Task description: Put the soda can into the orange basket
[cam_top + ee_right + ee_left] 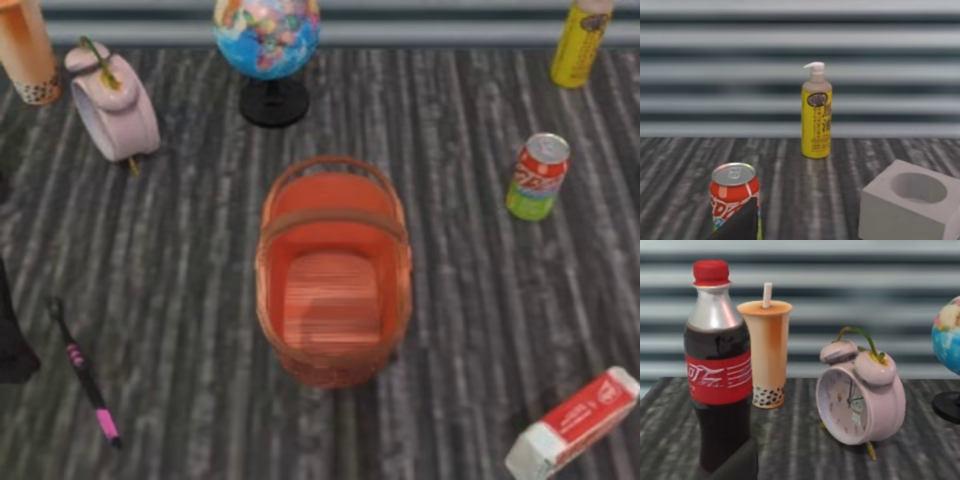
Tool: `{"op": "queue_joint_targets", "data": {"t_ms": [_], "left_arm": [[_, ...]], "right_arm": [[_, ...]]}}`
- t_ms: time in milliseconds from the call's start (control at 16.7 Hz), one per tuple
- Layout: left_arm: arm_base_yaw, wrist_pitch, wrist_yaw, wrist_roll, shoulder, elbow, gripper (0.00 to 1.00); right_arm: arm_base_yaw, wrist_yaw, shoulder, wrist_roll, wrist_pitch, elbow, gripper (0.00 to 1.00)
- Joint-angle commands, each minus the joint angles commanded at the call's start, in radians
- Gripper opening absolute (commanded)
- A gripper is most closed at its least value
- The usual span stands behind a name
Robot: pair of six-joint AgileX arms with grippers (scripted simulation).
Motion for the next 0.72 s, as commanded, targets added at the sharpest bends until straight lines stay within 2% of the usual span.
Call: {"op": "queue_joint_targets", "data": {"t_ms": [300, 720], "left_arm": [[0.0, 0.0, 0.0, 0.0, 0.0, 0.0, 1.0], [0.0, 0.0, 0.0, 0.0, 0.0, 0.0, 1.0]], "right_arm": [[0.005, -0.001, 0.054, -0.01, -0.039, 0.035, 1.0], [0.021, 0.01, 0.471, -0.088, -0.322, 0.367, 1.0]]}}
